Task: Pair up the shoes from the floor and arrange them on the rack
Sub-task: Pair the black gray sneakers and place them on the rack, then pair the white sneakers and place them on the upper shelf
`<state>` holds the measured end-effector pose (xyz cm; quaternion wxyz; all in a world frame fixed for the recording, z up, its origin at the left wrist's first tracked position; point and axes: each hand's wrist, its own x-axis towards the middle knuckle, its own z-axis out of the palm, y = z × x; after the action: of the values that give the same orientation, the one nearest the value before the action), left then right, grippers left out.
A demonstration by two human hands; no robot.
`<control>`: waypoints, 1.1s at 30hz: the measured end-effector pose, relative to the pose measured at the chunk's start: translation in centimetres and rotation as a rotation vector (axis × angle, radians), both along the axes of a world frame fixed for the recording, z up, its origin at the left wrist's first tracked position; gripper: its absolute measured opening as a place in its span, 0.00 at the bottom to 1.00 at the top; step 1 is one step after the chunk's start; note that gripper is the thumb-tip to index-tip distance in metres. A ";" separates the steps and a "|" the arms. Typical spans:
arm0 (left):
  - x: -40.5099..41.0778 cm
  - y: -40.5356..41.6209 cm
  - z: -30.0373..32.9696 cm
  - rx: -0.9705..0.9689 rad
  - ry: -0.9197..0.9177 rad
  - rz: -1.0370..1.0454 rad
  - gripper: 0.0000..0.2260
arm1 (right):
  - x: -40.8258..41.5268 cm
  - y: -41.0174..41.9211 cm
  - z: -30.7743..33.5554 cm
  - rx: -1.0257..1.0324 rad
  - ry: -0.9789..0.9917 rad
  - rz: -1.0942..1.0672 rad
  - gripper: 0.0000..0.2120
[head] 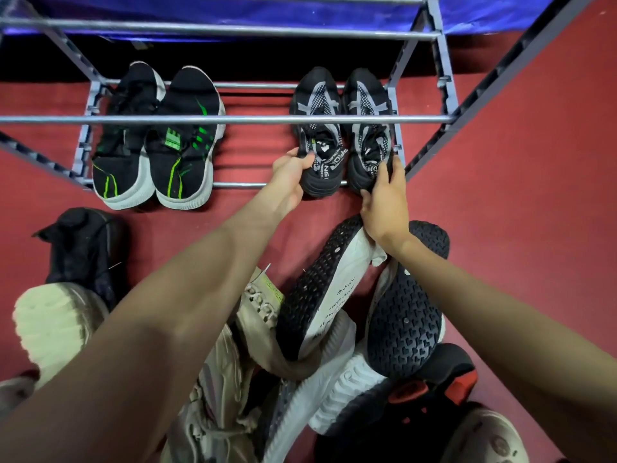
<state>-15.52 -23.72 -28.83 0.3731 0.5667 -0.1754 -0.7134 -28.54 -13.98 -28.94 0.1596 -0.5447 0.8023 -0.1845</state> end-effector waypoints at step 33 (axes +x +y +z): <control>17.3 16.1 11.0 -0.559 -0.746 -0.587 0.14 | 6.5 13.1 8.4 0.074 0.298 0.659 0.18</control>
<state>1.81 -7.64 -17.82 0.2072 0.5876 -0.6291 -0.4647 -22.01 -0.89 -20.52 0.1113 -0.7887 0.6045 -0.0125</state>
